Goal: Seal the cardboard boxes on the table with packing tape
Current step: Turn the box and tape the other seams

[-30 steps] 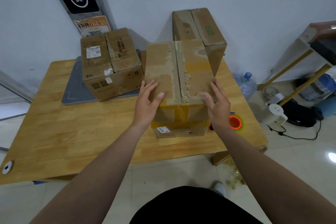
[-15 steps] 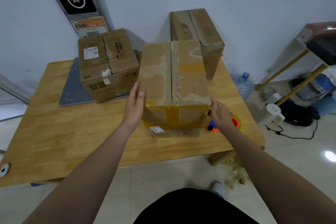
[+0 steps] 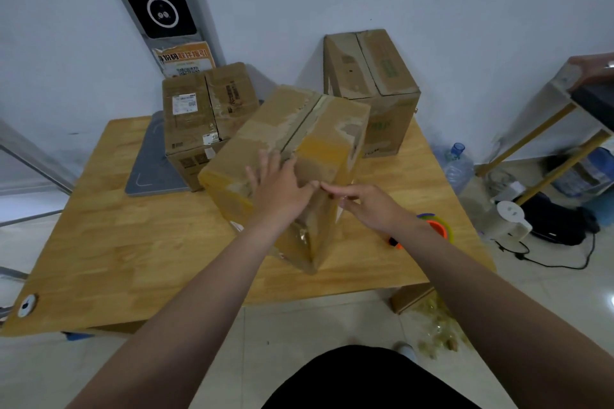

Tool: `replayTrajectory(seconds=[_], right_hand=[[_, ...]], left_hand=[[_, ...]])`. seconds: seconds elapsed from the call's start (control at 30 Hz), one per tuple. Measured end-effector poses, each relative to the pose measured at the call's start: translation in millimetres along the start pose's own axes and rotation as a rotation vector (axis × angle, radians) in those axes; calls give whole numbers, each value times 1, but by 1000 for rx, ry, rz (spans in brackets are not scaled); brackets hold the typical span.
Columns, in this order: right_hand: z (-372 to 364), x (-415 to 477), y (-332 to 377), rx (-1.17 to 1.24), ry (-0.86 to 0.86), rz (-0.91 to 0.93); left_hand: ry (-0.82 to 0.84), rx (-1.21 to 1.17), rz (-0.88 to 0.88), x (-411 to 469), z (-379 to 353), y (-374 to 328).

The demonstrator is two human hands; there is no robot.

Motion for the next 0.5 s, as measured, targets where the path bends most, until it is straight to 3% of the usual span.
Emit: replayTrajectory(seconds=[0.1, 0.37, 0.5], right_hand=[[11, 7, 5, -48, -41, -32], [47, 36, -2, -372, -315, 8], [51, 52, 8, -475, -317, -23]], left_hand=[[134, -49, -22, 1, -5, -17], [298, -5, -4, -7, 20, -3], [391, 121, 49, -21, 45, 28]])
Point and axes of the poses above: each hand's wrist, its own x-axis towards the middle knuckle, its own z-axis out of the back of the hand, y = z × x, the point moved 1 cm from there along x, towards the middle knuckle, and after that the axes turned 5 degrees about -y, right-handed, at the moved point
